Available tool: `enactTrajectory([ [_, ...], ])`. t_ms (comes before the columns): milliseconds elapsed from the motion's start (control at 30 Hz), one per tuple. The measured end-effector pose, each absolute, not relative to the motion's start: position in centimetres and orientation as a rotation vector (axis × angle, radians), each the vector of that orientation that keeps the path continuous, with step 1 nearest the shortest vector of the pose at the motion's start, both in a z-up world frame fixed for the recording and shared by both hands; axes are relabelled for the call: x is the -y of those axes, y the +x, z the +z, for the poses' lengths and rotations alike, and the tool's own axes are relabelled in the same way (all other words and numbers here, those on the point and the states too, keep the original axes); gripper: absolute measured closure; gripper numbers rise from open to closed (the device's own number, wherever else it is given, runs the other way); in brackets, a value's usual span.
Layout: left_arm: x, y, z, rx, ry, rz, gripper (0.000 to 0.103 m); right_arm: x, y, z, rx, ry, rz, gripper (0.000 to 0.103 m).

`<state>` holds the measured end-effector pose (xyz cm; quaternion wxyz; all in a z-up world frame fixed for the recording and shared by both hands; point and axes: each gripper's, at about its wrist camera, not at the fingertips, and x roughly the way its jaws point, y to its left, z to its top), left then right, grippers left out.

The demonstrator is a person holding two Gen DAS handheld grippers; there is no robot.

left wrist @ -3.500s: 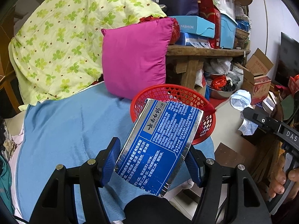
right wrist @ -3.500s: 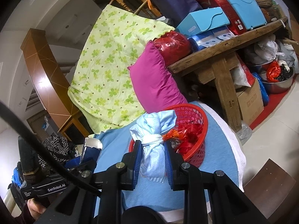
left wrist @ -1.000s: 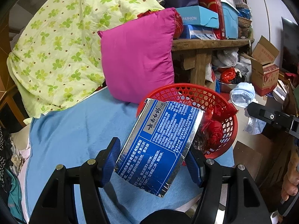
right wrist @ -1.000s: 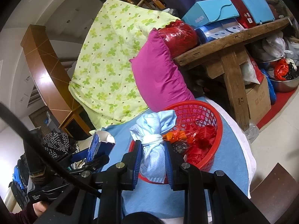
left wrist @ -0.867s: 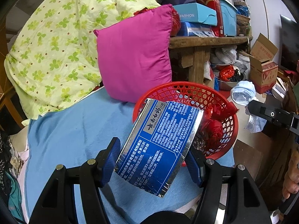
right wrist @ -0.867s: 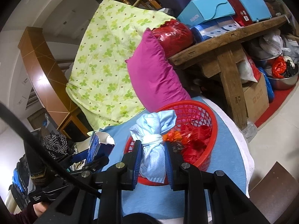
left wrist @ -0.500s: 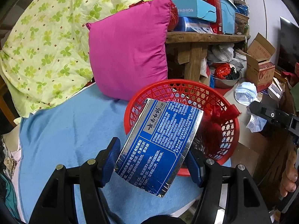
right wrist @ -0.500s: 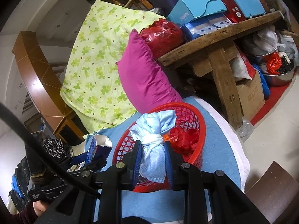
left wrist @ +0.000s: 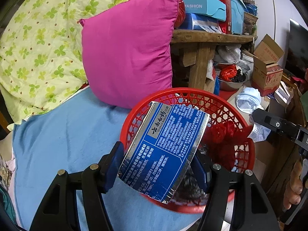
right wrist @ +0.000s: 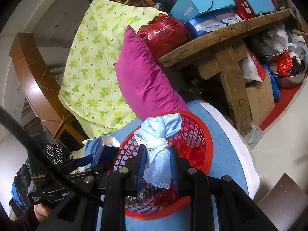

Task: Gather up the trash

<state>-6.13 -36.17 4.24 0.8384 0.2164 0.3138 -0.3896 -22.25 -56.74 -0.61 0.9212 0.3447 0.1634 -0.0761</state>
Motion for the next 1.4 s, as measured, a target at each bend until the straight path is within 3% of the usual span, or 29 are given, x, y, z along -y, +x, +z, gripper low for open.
enactTrajectory([
  [467,39.3,-2.5,1.9,-0.786,0.425,-0.9,0.034,59.7,-15.4,-2.7,-0.379,0.819,-0.198,0.072],
  [533,39.0,-2.6,1.7,-0.803,0.417,-0.916,0.034,59.9,-15.3,-3.2,-0.393,0.845,-0.201,0.054],
  [567,38.8,-2.7,1.7,-0.804,0.417,-0.915,0.034,59.9,-15.5,-3.4,-0.386,0.863,-0.198,0.036],
  [600,38.7,-3.0,1.7,-0.801,0.418,-0.914,0.034,59.9,-15.9,-3.5,-0.372,0.871,-0.203,0.033],
  [1200,32.1,-13.3,8.6,-0.524,0.472,-0.787,0.029,52.9,-26.8,3.6,-0.277,0.633,-0.261,0.033],
  [1300,30.4,-15.4,9.8,-0.453,0.48,-0.738,0.018,50.8,-28.2,5.0,-0.294,0.571,-0.281,0.033],
  [1400,28.5,-16.8,11.1,-0.429,0.45,-0.725,0.017,48.8,-29.6,6.1,-0.307,0.526,-0.292,0.033],
])
